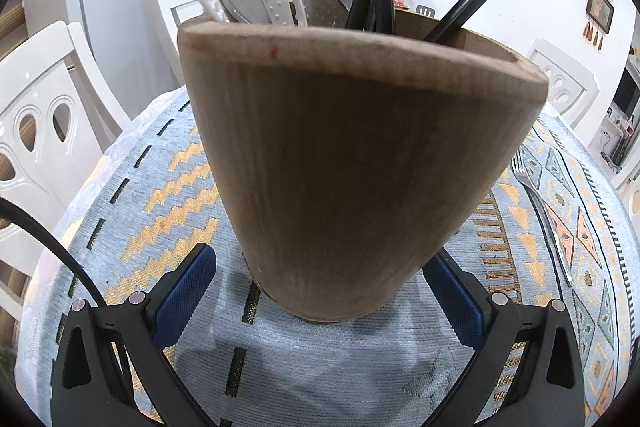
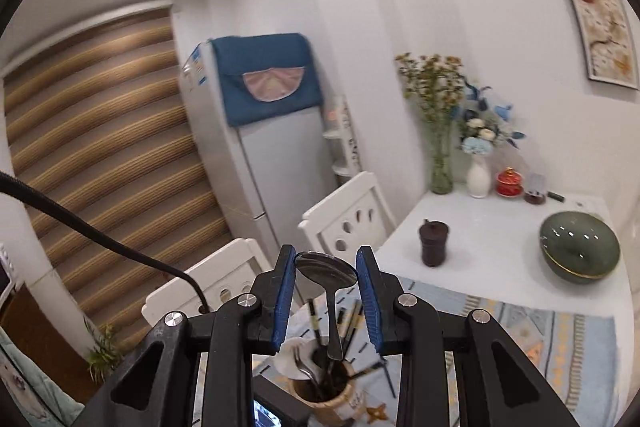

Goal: Organize utensils
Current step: 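Lift the spoon with the right tool over the wooden cup and lower it in, then move the open right tool back over the silver fork on the runner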

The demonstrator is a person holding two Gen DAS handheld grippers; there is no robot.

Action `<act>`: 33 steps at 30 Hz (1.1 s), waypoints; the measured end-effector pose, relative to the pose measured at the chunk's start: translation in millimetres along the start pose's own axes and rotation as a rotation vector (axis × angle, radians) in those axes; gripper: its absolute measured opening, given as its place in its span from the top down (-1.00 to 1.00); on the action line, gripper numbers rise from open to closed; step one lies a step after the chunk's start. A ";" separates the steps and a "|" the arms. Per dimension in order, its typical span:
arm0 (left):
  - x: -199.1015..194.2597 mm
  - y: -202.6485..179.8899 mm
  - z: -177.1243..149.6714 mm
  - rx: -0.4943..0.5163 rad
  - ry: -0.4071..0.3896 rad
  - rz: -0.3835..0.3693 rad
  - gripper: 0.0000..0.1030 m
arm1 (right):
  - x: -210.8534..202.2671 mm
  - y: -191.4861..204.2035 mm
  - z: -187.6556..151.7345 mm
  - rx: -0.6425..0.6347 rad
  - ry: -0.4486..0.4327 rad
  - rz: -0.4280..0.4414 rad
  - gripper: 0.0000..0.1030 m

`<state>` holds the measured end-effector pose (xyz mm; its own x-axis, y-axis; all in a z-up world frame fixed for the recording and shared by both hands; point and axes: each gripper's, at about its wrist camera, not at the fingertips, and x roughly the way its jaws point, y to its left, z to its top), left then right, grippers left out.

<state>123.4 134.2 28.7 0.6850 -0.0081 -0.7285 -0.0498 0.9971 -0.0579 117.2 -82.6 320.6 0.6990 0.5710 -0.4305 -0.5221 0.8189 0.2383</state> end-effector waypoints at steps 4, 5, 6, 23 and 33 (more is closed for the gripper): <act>-2.5 -0.1 0.0 0.001 -0.006 -0.002 -1.00 | 25.1 1.1 -9.9 0.024 0.044 0.033 0.42; -3.2 -0.7 -0.4 0.002 -0.007 -0.003 -1.00 | 31.2 0.0 -12.5 0.034 0.055 0.040 0.42; -3.8 -1.0 -0.4 0.002 -0.007 -0.003 -1.00 | 34.8 -0.3 -15.1 0.037 0.061 0.041 0.43; -3.9 -4.4 0.5 0.004 -0.004 -0.003 -1.00 | 79.3 -8.7 -50.6 0.074 0.239 0.018 0.42; -2.6 -4.5 1.2 0.006 -0.002 -0.003 -1.00 | 32.2 -36.2 -23.7 0.151 0.111 -0.009 0.08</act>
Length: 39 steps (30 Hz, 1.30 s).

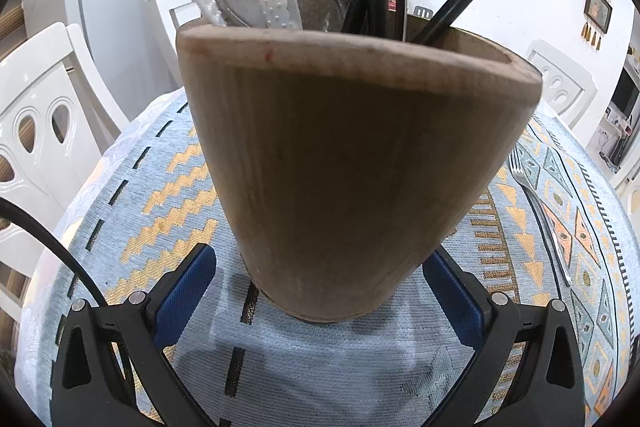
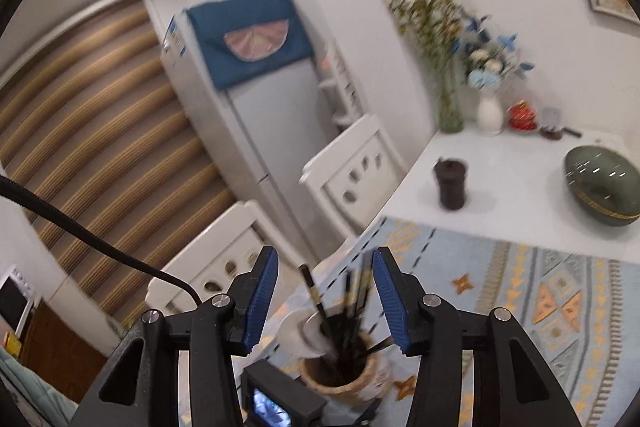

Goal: Organize utensils
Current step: 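Move the open right tool back over the silver fork on the runner, then close the right tool on the silver fork's handle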

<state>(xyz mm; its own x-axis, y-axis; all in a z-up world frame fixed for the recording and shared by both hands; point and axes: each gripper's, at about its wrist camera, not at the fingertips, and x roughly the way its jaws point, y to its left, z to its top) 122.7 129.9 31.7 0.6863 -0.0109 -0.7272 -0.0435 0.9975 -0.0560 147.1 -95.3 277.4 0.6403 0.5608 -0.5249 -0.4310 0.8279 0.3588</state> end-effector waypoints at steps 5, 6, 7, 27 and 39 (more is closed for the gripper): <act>0.1 0.0 0.0 0.000 0.000 0.000 -1.00 | -35.8 -23.5 8.6 0.046 -0.061 -0.072 0.08; 0.2 -0.1 0.1 0.000 0.000 0.000 -1.00 | -41.4 -28.4 8.7 0.051 -0.064 -0.091 0.08; 0.5 -0.2 0.3 0.000 0.001 0.000 -1.00 | -46.0 -33.1 8.3 0.056 -0.068 -0.108 0.08; 4.3 1.8 0.7 -0.001 0.009 0.003 -1.00 | 27.4 -176.5 -92.1 0.300 0.383 -0.283 0.22; 7.9 5.7 -0.6 0.000 0.014 0.004 -1.00 | 95.6 -228.5 -139.4 0.381 0.586 -0.320 0.44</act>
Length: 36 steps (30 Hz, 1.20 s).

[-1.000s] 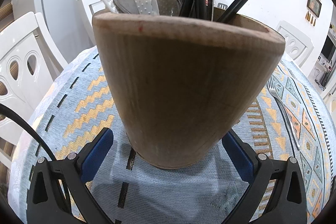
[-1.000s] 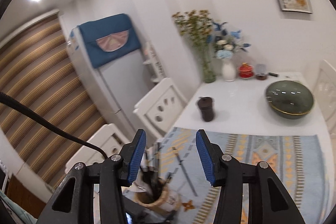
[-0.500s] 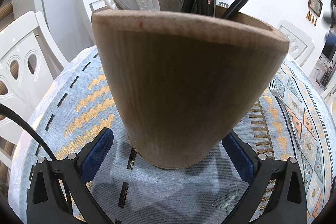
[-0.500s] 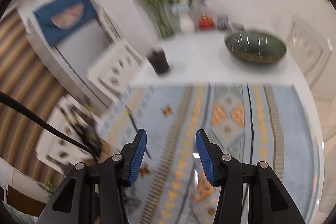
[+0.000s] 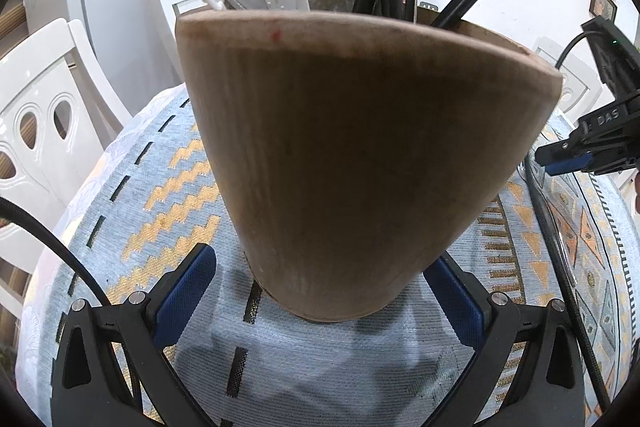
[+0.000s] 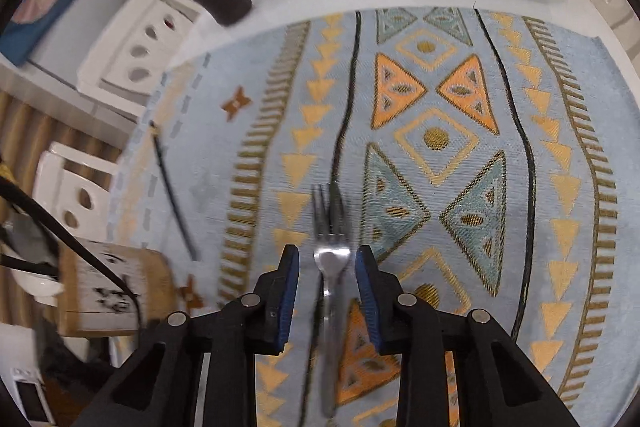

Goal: Organize utensils
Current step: 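Close the right tool on the silver fork's handle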

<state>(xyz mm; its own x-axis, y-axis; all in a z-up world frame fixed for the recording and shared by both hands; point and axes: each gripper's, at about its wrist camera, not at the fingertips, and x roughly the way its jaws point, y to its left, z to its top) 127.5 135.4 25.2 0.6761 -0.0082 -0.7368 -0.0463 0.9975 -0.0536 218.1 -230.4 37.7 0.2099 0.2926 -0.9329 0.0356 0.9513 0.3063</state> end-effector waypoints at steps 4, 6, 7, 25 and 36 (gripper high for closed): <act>0.9 0.0 0.2 0.001 0.001 0.001 -1.00 | 11.0 3.2 3.3 -0.047 0.007 -0.078 0.44; 1.0 0.0 0.2 0.001 0.002 0.001 -1.00 | 16.6 4.8 6.1 -0.068 0.011 -0.107 0.44; 1.2 0.5 0.1 0.001 0.002 0.001 -1.00 | 18.3 5.1 7.3 -0.069 0.011 -0.111 0.44; 1.7 -1.0 0.6 0.000 0.003 0.003 -1.00 | 39.1 42.6 16.2 -0.157 0.038 -0.223 0.44; 2.3 -2.0 1.2 0.001 0.005 0.004 -1.00 | 35.4 53.4 4.6 -0.183 -0.001 -0.177 0.56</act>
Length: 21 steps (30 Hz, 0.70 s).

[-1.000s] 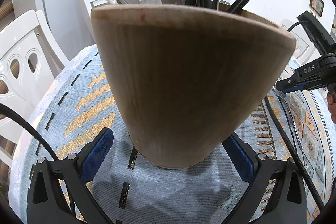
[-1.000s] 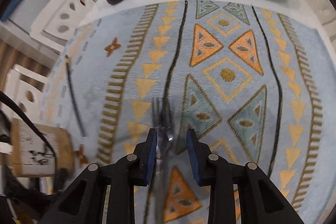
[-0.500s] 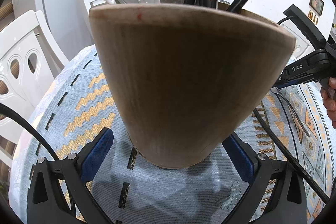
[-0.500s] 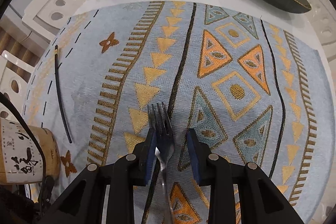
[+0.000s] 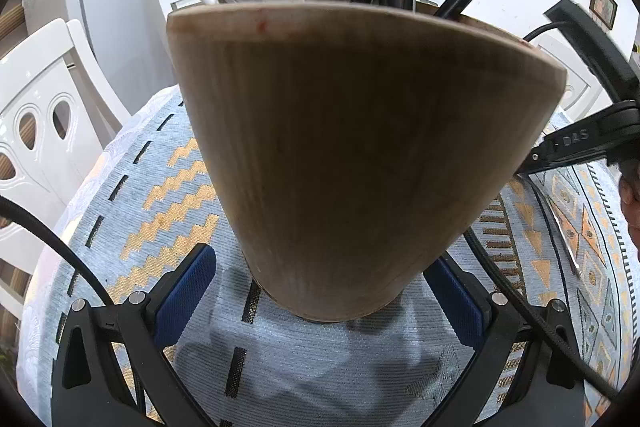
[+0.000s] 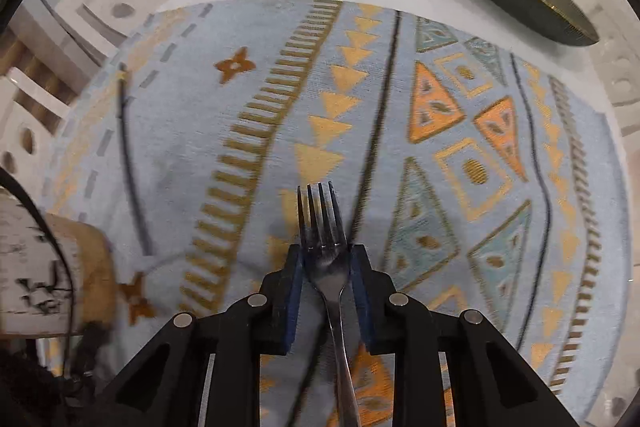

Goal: Organize utensils
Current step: 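Close the right tool on the silver fork's handle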

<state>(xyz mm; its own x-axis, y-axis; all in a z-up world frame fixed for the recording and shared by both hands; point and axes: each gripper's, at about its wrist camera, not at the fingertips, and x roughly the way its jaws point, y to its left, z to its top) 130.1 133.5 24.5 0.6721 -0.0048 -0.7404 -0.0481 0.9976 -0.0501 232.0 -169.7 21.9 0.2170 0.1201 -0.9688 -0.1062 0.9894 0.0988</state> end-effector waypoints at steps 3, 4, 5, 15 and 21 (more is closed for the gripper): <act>0.2 -0.2 -0.2 0.000 -0.001 0.000 -1.00 | -11.9 3.0 -10.3 0.001 -0.029 0.034 0.57; 0.4 0.3 -0.3 0.000 -0.002 0.000 -1.00 | -18.5 3.0 -14.9 0.009 -0.047 0.053 0.58; 0.5 0.6 -0.4 -0.001 -0.002 -0.001 -1.00 | -24.3 2.6 -21.0 0.016 -0.062 0.067 0.66; 0.1 2.3 -1.5 -0.002 -0.002 -0.002 -1.00 | -51.8 12.2 -47.1 0.001 -0.098 0.191 0.94; -1.2 1.8 -0.7 -0.003 -0.004 -0.002 -1.00 | -21.5 23.3 -20.7 -0.015 -0.030 0.200 0.81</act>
<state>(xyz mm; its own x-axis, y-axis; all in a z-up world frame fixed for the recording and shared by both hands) 128.6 135.2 24.8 0.6754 -0.0060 -0.7375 -0.0492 0.9974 -0.0533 204.7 -150.9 40.3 0.2189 0.3169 -0.9229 -0.1646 0.9442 0.2852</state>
